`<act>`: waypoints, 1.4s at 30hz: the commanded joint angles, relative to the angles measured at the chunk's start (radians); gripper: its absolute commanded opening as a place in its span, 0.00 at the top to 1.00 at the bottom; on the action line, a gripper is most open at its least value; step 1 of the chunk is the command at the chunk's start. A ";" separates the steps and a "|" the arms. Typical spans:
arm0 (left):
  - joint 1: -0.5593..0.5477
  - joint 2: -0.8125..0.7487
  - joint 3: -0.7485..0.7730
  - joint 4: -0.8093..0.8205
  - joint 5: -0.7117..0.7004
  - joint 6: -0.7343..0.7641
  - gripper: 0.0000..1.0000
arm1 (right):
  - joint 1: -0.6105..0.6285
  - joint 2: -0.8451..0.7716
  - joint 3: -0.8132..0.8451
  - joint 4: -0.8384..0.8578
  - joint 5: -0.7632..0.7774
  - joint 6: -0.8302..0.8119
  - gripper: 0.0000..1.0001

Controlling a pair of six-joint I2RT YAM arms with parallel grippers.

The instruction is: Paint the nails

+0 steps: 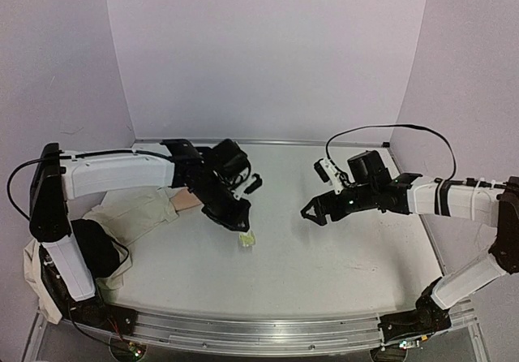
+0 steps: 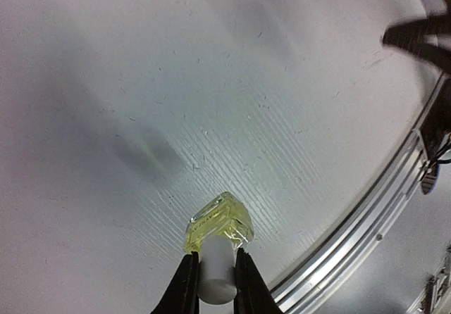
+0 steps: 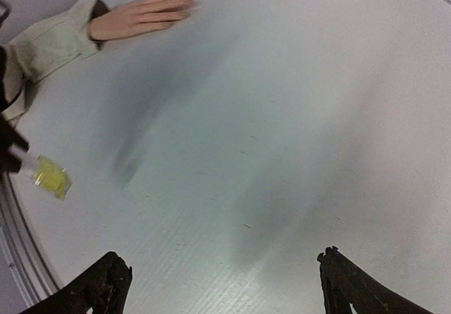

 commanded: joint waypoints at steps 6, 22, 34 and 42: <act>0.161 -0.122 0.125 -0.045 0.313 0.026 1.00 | 0.178 0.129 0.075 0.373 -0.299 -0.060 0.15; 0.179 -0.165 0.119 -0.057 0.376 0.046 1.00 | 0.244 0.327 0.191 0.566 -0.522 0.032 0.45; 0.183 -0.170 0.110 -0.057 0.383 0.058 1.00 | 0.274 0.365 0.231 0.595 -0.544 0.060 0.88; 0.192 -0.194 0.094 -0.055 0.378 0.066 0.80 | 0.279 0.330 0.196 0.595 -0.438 0.061 1.00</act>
